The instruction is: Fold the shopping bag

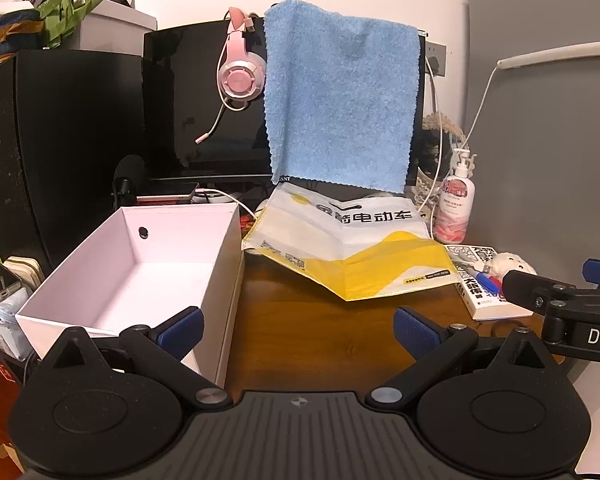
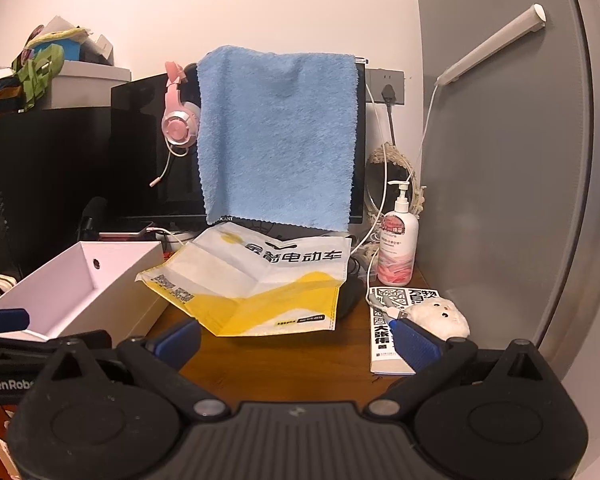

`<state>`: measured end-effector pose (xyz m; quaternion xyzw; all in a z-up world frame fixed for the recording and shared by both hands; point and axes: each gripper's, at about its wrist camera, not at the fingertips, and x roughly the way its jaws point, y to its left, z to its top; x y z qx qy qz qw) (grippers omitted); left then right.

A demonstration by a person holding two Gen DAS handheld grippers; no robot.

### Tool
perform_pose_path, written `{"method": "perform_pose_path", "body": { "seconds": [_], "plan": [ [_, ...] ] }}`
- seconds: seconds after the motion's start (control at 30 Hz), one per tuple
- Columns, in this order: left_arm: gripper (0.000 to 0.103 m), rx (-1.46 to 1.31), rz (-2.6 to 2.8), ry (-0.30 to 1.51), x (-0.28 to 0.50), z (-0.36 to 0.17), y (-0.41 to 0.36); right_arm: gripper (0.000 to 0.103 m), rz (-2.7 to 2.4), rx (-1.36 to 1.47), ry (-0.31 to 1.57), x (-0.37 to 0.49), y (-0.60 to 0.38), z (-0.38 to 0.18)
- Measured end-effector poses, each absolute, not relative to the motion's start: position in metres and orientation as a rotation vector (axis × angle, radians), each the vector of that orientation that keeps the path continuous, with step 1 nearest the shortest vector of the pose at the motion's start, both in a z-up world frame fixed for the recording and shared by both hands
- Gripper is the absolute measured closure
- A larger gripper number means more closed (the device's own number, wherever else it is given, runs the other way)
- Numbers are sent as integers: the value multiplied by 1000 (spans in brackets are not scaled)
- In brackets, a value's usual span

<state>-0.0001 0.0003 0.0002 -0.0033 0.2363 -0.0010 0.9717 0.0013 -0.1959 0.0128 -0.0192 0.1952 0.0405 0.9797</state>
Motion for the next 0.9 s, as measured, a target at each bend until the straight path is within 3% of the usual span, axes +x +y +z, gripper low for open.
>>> {"method": "perform_pose_path", "body": {
  "seconds": [0.9],
  "plan": [
    [1, 0, -8, 472, -2, 2, 6, 0, 82, -56, 389, 1, -195, 13]
  ]
}}
